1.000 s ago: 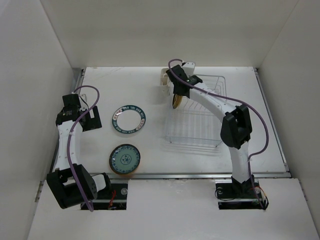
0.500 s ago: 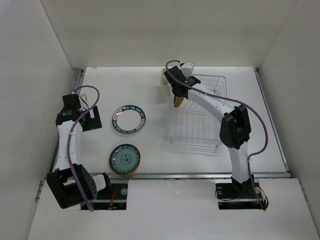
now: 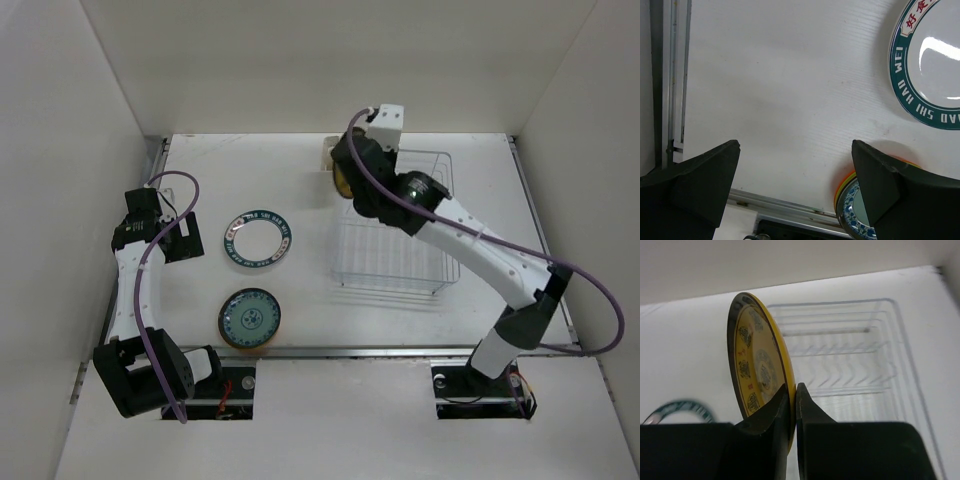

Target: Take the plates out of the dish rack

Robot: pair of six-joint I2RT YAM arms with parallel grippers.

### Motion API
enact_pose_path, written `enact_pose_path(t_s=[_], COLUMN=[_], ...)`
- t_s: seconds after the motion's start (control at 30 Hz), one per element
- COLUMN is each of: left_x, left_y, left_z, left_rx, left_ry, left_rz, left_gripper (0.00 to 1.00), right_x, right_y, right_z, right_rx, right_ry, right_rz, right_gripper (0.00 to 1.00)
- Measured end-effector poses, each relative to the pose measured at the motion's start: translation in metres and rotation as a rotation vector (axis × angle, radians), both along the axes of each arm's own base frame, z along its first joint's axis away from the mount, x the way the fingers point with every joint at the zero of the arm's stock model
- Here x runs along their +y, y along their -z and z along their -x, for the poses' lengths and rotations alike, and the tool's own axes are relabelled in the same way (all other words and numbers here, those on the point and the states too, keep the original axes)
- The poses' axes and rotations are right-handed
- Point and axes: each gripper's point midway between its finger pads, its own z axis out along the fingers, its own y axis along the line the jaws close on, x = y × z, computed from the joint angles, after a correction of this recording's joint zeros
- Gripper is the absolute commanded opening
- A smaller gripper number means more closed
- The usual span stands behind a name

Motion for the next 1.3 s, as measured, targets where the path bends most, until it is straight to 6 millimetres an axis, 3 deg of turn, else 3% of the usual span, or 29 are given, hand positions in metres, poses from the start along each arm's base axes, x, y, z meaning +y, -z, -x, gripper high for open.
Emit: enact_pose_path(t_s=[0.07,0.13,0.2,0.27,0.37,0.5,0.67,0.73,0.77,0.87,0.9,0.97,1.0,1.07,1.13,1.23,1.3], left_x=[0.0,0.0,0.0,0.0,0.0,0.0,0.0,0.0,0.0,0.0,0.0,0.0,0.0,0.0,0.0,0.0,-0.004], left_y=[0.0,0.0,0.0,0.0,0.0,0.0,0.0,0.0,0.0,0.0,0.0,0.0,0.0,0.0,0.0,0.0,0.001], left_z=[0.0,0.0,0.0,0.0,0.001,0.001,0.001,0.001,0.001,0.001,0.001,0.001,0.001,0.001,0.001,0.001,0.001], left_rx=[0.0,0.0,0.002,0.002,0.002,0.002,0.002,0.002,0.002,0.002,0.002,0.002,0.002,0.003,0.003,0.004,0.002], left_ry=[0.0,0.0,0.0,0.0,0.0,-0.001,-0.001,-0.001,-0.001,-0.001,-0.001,-0.001,-0.001,-0.001,-0.001,0.0,0.013], left_rz=[0.0,0.0,0.0,0.0,0.0,0.0,0.0,0.0,0.0,0.0,0.0,0.0,0.0,0.0,0.0,0.001,0.018], left_gripper=[0.94,0.94,0.94,0.94,0.94,0.94,0.94,0.94,0.94,0.94,0.94,0.94,0.94,0.94,0.94,0.94,0.94], right_x=[0.041,0.091,0.142,0.179,0.218,0.252,0.272,0.274,0.275,0.276,0.276,0.279,0.281,0.282,0.28,0.272,0.255], right_y=[0.002,0.021,0.057,0.1,0.16,0.206,0.228,0.229,0.229,0.23,0.233,0.239,0.243,0.252,0.257,0.252,0.24], right_z=[0.024,0.048,0.071,0.088,0.109,0.133,0.155,0.159,0.161,0.166,0.166,0.168,0.17,0.174,0.181,0.185,0.185], right_rx=[0.014,0.071,0.164,0.273,0.432,0.554,0.624,0.634,0.639,0.643,0.649,0.657,0.663,0.667,0.674,0.639,0.609], right_ry=[-0.183,-0.4,-0.615,-0.778,-0.945,-1.091,-1.201,-1.224,-1.235,-1.26,-1.263,-1.268,-1.269,-1.264,-1.25,-1.216,-1.171], right_rz=[-0.053,-0.095,-0.126,-0.136,-0.14,-0.169,-0.202,-0.204,-0.206,-0.194,-0.183,-0.149,-0.13,-0.086,-0.048,-0.017,-0.008], right_gripper=[0.0,0.0,0.0,0.0,0.0,0.0,0.0,0.05,0.21,0.55,0.71,0.8,0.94,1.0,1.0,1.0,1.0])
